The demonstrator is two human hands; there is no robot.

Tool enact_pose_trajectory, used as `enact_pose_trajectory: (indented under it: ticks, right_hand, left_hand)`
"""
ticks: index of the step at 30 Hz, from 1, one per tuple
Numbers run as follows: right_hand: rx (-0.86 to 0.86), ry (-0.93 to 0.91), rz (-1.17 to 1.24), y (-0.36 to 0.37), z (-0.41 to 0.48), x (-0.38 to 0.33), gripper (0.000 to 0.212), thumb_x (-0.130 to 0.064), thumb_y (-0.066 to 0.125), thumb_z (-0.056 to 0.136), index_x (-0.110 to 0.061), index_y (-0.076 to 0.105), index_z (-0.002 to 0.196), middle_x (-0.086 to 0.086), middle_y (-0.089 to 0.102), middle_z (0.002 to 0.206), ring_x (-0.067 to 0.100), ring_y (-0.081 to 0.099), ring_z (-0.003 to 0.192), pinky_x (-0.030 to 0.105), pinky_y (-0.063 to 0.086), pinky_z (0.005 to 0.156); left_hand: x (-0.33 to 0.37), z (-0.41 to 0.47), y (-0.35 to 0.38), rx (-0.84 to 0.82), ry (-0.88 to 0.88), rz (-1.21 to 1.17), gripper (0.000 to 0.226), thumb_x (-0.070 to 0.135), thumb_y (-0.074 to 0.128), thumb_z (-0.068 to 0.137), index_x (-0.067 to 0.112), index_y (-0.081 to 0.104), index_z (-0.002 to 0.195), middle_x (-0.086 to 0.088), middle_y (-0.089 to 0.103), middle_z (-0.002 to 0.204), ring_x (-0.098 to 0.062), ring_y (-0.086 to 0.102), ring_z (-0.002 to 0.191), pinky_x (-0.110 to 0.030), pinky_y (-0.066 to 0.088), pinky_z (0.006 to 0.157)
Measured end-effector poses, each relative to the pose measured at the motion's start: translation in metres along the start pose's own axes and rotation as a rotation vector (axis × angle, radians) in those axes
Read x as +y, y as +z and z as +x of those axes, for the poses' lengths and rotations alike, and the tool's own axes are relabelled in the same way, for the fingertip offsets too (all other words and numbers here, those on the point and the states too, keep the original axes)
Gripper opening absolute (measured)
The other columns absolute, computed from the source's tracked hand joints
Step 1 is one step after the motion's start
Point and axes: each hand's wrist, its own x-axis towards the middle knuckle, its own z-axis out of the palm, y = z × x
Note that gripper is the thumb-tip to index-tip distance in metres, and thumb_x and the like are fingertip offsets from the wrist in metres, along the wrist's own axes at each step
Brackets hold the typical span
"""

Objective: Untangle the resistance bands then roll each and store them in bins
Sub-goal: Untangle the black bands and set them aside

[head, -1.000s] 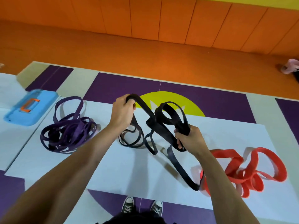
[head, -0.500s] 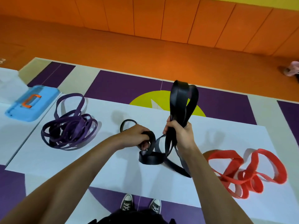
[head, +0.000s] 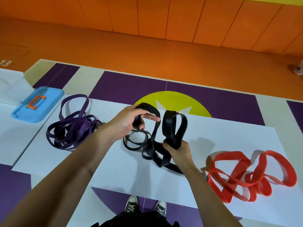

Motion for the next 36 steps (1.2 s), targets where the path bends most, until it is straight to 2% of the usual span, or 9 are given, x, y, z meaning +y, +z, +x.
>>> enact_pose_trajectory:
  ticks: [8,10,13,16,21,27,30,32,36]
  right_hand:
    - [0.038,-0.093,0.200,0.002,0.008,-0.031,0.004,-0.010,0.079,0.086,-0.012,0.076,0.085,0.001,0.070,0.067,0.015,0.062,0.058,0.022,0.047,0.055]
    - [0.083,-0.084,0.240,0.001,0.009,-0.029,0.006,-0.006,0.077,0.087,-0.012,0.076,0.088,0.001,0.074,0.074,0.011,0.068,0.063,0.018,0.050,0.057]
    - [0.036,0.013,0.034,-0.004,0.012,-0.011,0.014,-0.005,0.075,0.086,-0.016,0.076,0.094,-0.006,0.078,0.080,0.007,0.074,0.074,0.017,0.052,0.062]
    - [0.018,0.060,-0.236,-0.014,0.012,0.012,0.015,-0.006,0.068,0.087,-0.020,0.069,0.094,-0.001,0.074,0.078,0.024,0.072,0.080,0.024,0.051,0.061]
    - [0.247,-0.039,-0.396,-0.033,0.017,0.009,0.015,-0.009,0.062,0.088,-0.021,0.060,0.097,0.003,0.066,0.080,0.030,0.063,0.078,0.034,0.045,0.062]
    - [0.393,-0.130,-0.286,-0.049,0.039,-0.054,0.026,-0.019,0.061,0.093,-0.015,0.057,0.118,0.009,0.065,0.089,0.029,0.062,0.076,0.033,0.043,0.064]
    - [0.412,-0.184,-0.195,-0.056,0.043,-0.099,0.023,-0.015,0.059,0.096,-0.014,0.057,0.119,0.005,0.058,0.078,0.018,0.053,0.060,0.027,0.040,0.049]
    - [0.405,-0.229,-0.118,-0.057,0.043,-0.127,0.024,-0.014,0.060,0.095,-0.015,0.060,0.119,0.003,0.057,0.075,0.015,0.050,0.057,0.026,0.040,0.049]
    - [0.356,-0.265,-0.015,-0.050,0.045,-0.165,0.026,-0.012,0.064,0.091,-0.008,0.065,0.118,0.002,0.057,0.070,0.016,0.048,0.056,0.016,0.038,0.043]
  left_hand:
    - [0.003,-0.019,0.010,-0.191,-0.047,0.191,0.029,0.012,0.048,0.105,0.017,0.062,0.130,-0.003,0.074,0.122,-0.021,0.030,0.054,-0.031,0.048,0.063]
    - [0.003,-0.019,0.014,-0.206,-0.047,0.181,0.033,0.013,0.048,0.105,0.020,0.059,0.136,-0.001,0.073,0.124,-0.019,0.028,0.051,-0.032,0.049,0.062]
    - [0.002,-0.022,0.008,-0.196,0.033,0.065,0.037,0.010,0.046,0.105,0.020,0.057,0.139,-0.003,0.069,0.131,-0.018,0.024,0.049,-0.027,0.045,0.056]
    - [0.002,-0.023,-0.009,-0.117,0.123,-0.060,0.038,0.006,0.043,0.105,0.015,0.056,0.139,-0.009,0.068,0.134,-0.017,0.021,0.048,-0.025,0.040,0.054]
    - [-0.015,-0.020,-0.035,0.141,0.174,0.006,0.037,-0.009,0.040,0.095,0.002,0.067,0.118,-0.023,0.073,0.110,-0.018,0.032,0.045,-0.031,0.042,0.055]
    - [-0.068,-0.002,-0.045,0.689,-0.071,-0.041,0.025,-0.010,0.046,0.090,0.003,0.067,0.093,-0.020,0.065,0.084,-0.020,0.046,0.041,-0.037,0.051,0.066]
    - [-0.096,0.006,-0.039,0.686,-0.146,-0.075,0.028,-0.013,0.041,0.089,0.004,0.064,0.089,-0.016,0.064,0.082,-0.021,0.046,0.046,-0.034,0.052,0.060]
    - [-0.112,0.009,-0.035,0.689,-0.185,0.006,0.024,-0.011,0.044,0.089,0.002,0.064,0.086,-0.016,0.062,0.073,-0.024,0.050,0.051,-0.029,0.050,0.052]
    - [-0.138,0.010,-0.030,0.539,-0.287,0.304,0.023,-0.003,0.060,0.084,0.016,0.066,0.071,-0.005,0.064,0.065,-0.025,0.062,0.061,-0.031,0.051,0.063]
